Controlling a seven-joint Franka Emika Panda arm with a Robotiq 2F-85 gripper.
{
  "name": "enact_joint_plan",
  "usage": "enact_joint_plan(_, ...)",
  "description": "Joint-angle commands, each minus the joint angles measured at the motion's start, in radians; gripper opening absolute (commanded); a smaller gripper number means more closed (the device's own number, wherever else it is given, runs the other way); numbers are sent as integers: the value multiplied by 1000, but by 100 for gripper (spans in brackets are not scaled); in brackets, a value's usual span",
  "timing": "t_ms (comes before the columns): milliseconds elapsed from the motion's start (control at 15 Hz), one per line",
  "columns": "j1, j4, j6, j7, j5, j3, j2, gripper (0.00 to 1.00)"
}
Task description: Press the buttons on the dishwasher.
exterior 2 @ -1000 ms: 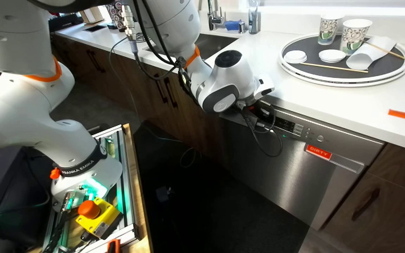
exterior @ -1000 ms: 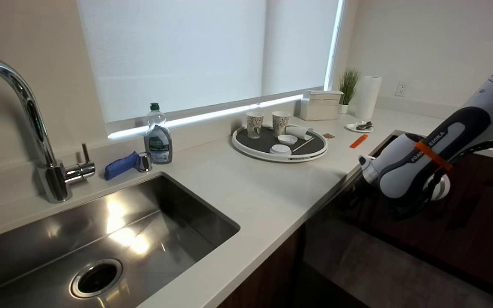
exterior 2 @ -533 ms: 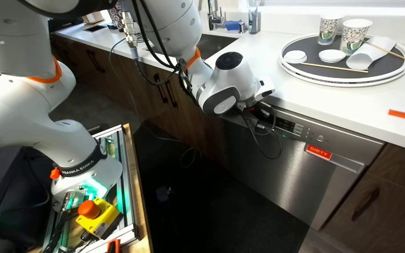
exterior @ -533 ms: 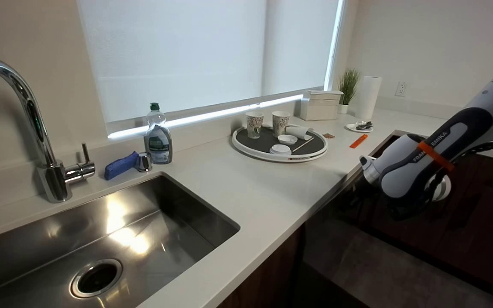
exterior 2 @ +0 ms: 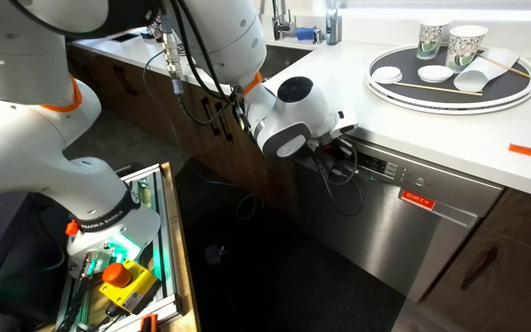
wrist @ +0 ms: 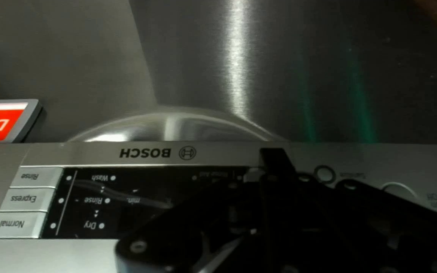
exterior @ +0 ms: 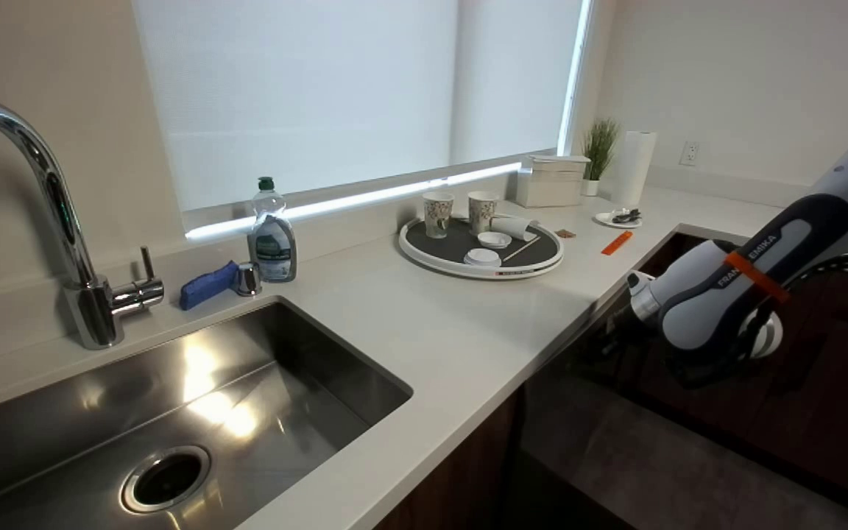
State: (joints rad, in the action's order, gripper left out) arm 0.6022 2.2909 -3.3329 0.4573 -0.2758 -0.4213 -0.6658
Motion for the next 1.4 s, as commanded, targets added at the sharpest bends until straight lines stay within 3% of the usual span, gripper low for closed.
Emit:
enact_joint_plan(0,52,-48,-90,-73,-87,-45,-77,0)
enact_joint_plan(400,70,-47,-132,-133,-173,-38,-90,0)
enact_joint_plan(933,84,-71,-108,-148,-220,-50,-96,0)
enact_joint_plan(1333,150,-52,-76,-110,-190,-110,-109,0)
